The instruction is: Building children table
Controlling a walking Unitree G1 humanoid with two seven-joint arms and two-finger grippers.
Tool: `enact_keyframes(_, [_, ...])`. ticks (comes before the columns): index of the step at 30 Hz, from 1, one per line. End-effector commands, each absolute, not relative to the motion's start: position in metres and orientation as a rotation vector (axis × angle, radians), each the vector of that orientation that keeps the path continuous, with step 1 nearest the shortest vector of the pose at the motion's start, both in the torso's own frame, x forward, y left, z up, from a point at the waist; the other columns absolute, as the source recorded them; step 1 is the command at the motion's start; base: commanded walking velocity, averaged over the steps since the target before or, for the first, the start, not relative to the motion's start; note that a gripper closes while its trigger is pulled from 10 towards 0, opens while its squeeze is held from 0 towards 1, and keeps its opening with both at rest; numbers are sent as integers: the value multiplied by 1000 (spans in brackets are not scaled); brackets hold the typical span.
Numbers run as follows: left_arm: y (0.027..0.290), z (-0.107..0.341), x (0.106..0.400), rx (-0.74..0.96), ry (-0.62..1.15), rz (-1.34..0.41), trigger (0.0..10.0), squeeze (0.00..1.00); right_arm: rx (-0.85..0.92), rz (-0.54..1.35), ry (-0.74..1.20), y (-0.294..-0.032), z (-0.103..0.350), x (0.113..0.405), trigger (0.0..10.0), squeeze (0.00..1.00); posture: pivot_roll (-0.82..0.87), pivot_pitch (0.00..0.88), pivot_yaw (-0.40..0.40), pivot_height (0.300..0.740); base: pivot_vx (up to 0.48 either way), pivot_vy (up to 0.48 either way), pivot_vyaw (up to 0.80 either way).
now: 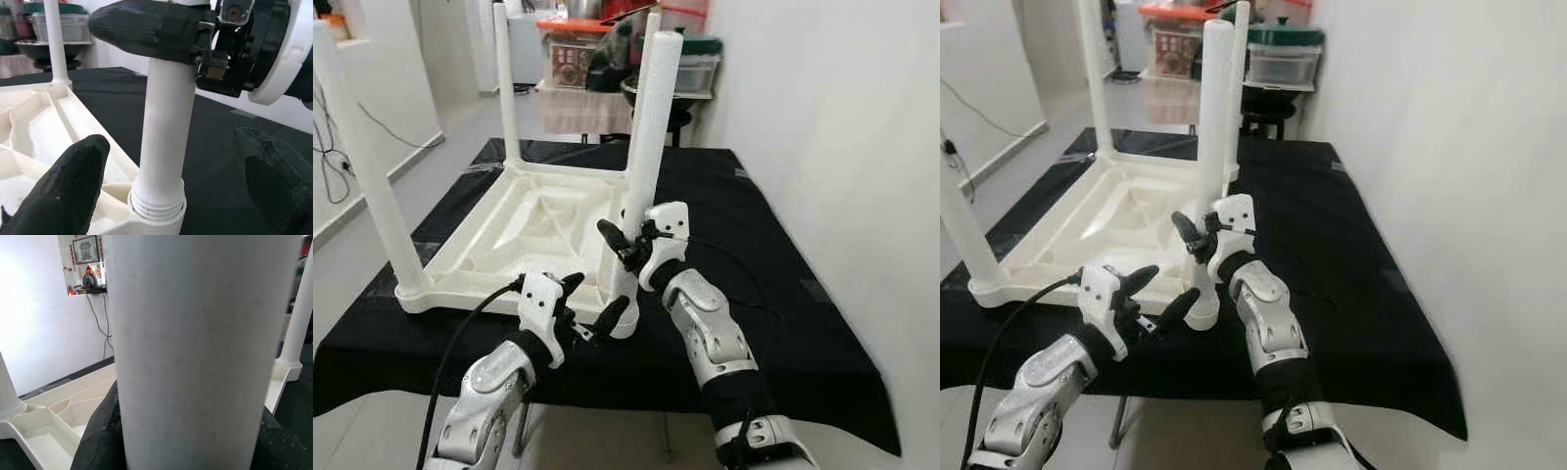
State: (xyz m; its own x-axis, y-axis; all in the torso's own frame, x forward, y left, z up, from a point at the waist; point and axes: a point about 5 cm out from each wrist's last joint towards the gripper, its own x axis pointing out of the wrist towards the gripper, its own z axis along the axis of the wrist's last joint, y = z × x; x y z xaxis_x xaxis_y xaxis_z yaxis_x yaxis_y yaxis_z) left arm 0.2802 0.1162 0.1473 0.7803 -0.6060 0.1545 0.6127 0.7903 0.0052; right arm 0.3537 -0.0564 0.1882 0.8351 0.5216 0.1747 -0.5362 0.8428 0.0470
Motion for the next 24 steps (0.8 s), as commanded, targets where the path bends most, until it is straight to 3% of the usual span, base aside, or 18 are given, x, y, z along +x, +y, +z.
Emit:
enact_keyframes(1, [119, 147, 282, -33, -152, -653, 10000, 0, 150, 546, -55, -52, 164, 350, 10000, 0, -64, 0, -43, 740, 0, 0, 0])
enact_keyframes(2, [119, 147, 282, -33, -152, -653, 10000, 0, 150, 546, -55, -52, 164, 350, 10000, 0, -64, 0, -43, 740, 0, 0, 0])
enact_keyframes(3, [119, 147, 282, -34, -151, -655, 10000, 0, 173, 569, -55, -51, 166, 349, 10000, 1000, -62, 0, -37, 740, 0, 0, 0])
enact_keyframes(9, [118, 148, 282, -36, -149, -662, 10000, 0, 131, 667, -75, -51, 178, 348, 10000, 1000, -61, 0, -38, 740, 0, 0, 0])
enact_keyframes(10, [118, 148, 282, -36, -150, -662, 10000, 0, 98, 758, -91, -54, 184, 353, 10000, 0, -56, 0, -42, 740, 0, 0, 0])
enact_keyframes(17, [117, 148, 282, -39, -153, -662, 10000, 0, -60, 1069, -120, -72, 205, 366, 10000, 0, -49, 0, -47, 740, 0, 0, 0])
enact_keyframes(24, [117, 148, 282, -42, -154, -660, 10000, 0, -74, 1171, -74, -80, 212, 374, 10000, 0, -44, 0, -50, 740, 0, 0, 0])
